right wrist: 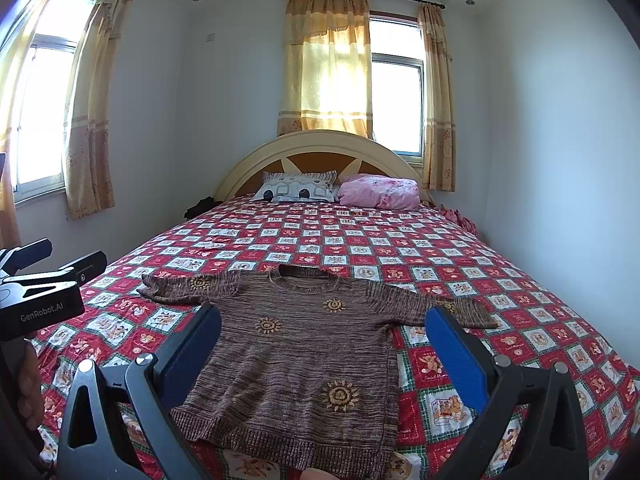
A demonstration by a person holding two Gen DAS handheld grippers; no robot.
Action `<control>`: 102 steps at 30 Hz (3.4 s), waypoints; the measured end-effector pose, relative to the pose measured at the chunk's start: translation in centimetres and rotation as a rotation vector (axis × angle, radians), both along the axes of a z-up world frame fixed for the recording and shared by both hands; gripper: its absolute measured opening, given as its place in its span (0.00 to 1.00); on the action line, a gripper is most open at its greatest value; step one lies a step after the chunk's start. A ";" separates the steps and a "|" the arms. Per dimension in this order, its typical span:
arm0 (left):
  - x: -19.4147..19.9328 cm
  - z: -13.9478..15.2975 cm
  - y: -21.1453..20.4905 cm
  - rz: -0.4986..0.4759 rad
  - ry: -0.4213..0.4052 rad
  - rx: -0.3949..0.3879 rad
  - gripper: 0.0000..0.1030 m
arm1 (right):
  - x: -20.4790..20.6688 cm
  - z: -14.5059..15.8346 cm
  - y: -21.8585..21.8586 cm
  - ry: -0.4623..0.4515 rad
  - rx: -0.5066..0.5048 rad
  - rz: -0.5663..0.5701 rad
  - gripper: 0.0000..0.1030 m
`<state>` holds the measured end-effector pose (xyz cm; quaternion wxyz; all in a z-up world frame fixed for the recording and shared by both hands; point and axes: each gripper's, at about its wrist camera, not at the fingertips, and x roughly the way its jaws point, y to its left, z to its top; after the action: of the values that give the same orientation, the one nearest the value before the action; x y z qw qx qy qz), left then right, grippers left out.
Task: Fold small clothes
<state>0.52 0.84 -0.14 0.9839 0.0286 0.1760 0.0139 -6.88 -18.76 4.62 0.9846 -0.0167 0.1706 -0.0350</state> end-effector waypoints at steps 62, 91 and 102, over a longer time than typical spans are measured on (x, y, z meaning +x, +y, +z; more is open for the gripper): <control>3.3 -3.9 -0.4 0.017 0.087 0.028 1.00 | 3.4 -4.5 -0.8 0.101 0.024 0.051 0.99; 22.9 -16.3 -0.4 0.098 0.331 0.209 1.00 | 20.3 -15.9 -31.8 0.401 0.346 -0.398 0.80; 26.7 -19.4 -0.3 0.103 0.454 0.184 1.00 | 24.2 -19.0 -39.8 0.462 0.535 -0.519 0.66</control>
<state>27.26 0.58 -19.58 0.9103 0.1113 0.3919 0.0733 17.30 -58.51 -14.33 0.8488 0.2748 0.3881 -0.2311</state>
